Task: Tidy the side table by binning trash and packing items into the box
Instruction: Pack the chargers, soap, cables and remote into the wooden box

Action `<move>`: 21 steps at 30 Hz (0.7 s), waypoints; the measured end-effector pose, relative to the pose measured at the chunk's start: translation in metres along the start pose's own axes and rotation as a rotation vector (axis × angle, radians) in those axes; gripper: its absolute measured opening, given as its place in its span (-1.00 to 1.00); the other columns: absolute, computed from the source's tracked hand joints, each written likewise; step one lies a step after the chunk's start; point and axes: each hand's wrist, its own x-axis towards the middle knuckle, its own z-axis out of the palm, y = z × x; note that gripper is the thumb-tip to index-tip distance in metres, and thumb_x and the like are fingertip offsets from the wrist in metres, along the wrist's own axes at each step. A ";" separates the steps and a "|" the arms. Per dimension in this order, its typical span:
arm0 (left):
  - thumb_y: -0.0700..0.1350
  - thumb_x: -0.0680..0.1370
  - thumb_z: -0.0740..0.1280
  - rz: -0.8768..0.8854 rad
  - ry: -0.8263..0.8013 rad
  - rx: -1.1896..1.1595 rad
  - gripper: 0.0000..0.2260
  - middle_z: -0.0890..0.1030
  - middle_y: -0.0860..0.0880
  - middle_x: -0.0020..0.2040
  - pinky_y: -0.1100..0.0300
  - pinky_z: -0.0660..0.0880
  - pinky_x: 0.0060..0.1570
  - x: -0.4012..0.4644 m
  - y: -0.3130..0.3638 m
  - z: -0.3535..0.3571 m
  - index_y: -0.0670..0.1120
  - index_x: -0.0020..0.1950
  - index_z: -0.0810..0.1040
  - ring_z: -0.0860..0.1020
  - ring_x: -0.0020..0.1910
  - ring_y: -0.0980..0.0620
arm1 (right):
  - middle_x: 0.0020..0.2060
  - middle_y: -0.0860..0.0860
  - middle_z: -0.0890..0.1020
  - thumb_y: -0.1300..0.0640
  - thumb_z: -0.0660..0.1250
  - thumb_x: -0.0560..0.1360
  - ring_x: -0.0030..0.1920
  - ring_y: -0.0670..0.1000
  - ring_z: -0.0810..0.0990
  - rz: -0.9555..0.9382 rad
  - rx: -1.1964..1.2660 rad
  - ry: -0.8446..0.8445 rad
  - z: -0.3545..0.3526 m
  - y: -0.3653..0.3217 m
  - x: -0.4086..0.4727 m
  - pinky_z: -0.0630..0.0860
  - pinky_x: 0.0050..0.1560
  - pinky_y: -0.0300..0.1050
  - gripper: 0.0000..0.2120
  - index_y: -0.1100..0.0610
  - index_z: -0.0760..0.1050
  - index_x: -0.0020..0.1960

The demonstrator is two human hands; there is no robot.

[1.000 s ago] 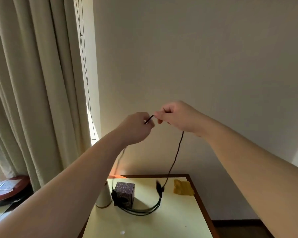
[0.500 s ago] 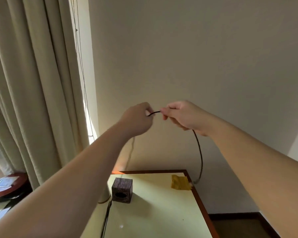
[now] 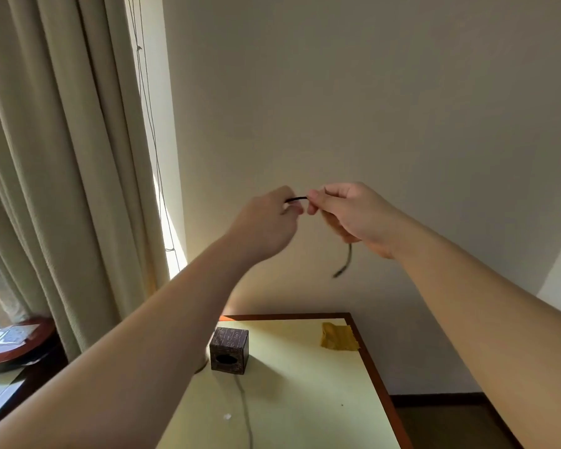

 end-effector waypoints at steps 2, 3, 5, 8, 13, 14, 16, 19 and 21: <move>-0.11 0.67 0.20 0.025 -0.008 -0.069 -0.84 0.62 -0.06 -0.03 0.09 0.33 -0.15 -0.005 0.016 0.004 0.06 -0.03 0.53 0.53 -0.06 -0.14 | -0.48 -0.08 0.31 -0.07 0.25 0.70 -0.49 -0.05 0.23 -0.021 0.058 -0.005 0.006 -0.004 0.000 0.18 -0.49 -0.17 -0.67 0.12 0.55 -0.10; -0.13 0.67 0.21 0.019 0.024 -0.094 -0.84 0.63 -0.06 -0.01 0.09 0.33 -0.14 -0.006 0.015 -0.001 0.05 -0.04 0.54 0.53 -0.03 -0.14 | -0.48 -0.07 0.32 -0.07 0.25 0.70 -0.49 -0.05 0.24 -0.014 0.075 -0.012 0.003 -0.002 -0.005 0.21 -0.48 -0.17 -0.67 0.13 0.56 -0.09; -0.14 0.64 0.24 -0.049 0.125 -0.117 -0.85 0.61 -0.02 -0.06 0.10 0.33 -0.12 -0.006 -0.003 -0.017 0.00 -0.01 0.60 0.51 -0.05 -0.13 | -0.47 -0.04 0.35 -0.05 0.26 0.69 -0.47 -0.02 0.27 0.045 0.074 -0.066 -0.007 0.008 -0.020 0.25 -0.46 -0.14 -0.69 0.14 0.58 -0.06; -0.17 0.60 0.19 -0.215 0.194 -0.135 -0.76 0.57 0.09 -0.15 0.10 0.32 -0.20 -0.002 -0.033 -0.038 0.06 -0.02 0.64 0.46 -0.17 -0.07 | -0.46 0.01 0.38 -0.08 0.28 0.64 -0.45 0.00 0.31 0.156 0.097 -0.233 -0.011 0.021 -0.047 0.32 -0.42 -0.11 -0.68 0.16 0.58 -0.06; -0.11 0.60 0.16 -0.242 0.118 -0.169 -0.75 0.57 0.03 -0.22 0.09 0.39 -0.22 -0.004 -0.040 -0.019 0.13 -0.11 0.59 0.49 -0.25 -0.07 | -0.48 0.07 0.41 0.00 0.27 0.62 -0.54 -0.03 0.30 0.054 0.446 -0.428 0.016 -0.011 -0.069 0.36 -0.51 -0.19 -0.72 0.16 0.59 -0.14; -0.09 0.60 0.17 -0.232 0.080 -0.187 -0.77 0.58 0.02 -0.21 0.05 0.45 -0.17 -0.006 -0.037 -0.010 0.14 -0.13 0.57 0.51 -0.22 -0.07 | -0.47 0.08 0.43 0.02 0.27 0.61 -0.55 -0.03 0.32 0.001 0.542 -0.415 0.022 -0.026 -0.071 0.38 -0.52 -0.19 -0.73 0.17 0.59 -0.13; -0.12 0.61 0.20 -0.225 -0.009 -0.330 -0.82 0.61 0.00 -0.15 0.03 0.50 -0.07 -0.013 -0.030 0.013 0.09 -0.10 0.55 0.52 -0.13 -0.06 | -0.38 0.12 0.54 0.07 0.24 0.64 -0.46 0.02 0.49 -0.112 0.719 -0.316 0.029 -0.053 -0.068 0.52 -0.41 -0.13 -0.76 0.21 0.58 -0.02; -0.21 0.67 0.21 -0.219 -0.102 -0.377 -0.74 0.52 0.13 -0.43 0.24 0.35 -0.35 -0.041 -0.016 0.046 -0.04 -0.14 0.60 0.42 -0.35 0.06 | -0.03 0.18 0.74 0.13 0.17 0.73 0.00 0.14 0.75 -0.276 0.762 -0.113 0.026 -0.075 -0.041 0.67 0.06 0.07 -0.74 0.26 0.56 0.18; -0.16 0.69 0.21 -0.237 -0.173 -0.351 -0.74 0.49 0.12 -0.41 0.23 0.33 -0.39 -0.067 -0.008 0.057 -0.01 -0.11 0.63 0.42 -0.43 0.14 | 0.13 0.08 0.74 0.10 0.20 0.73 0.18 0.00 0.70 -0.397 0.418 0.089 0.018 -0.068 -0.019 0.56 0.29 0.05 -0.74 0.21 0.62 0.18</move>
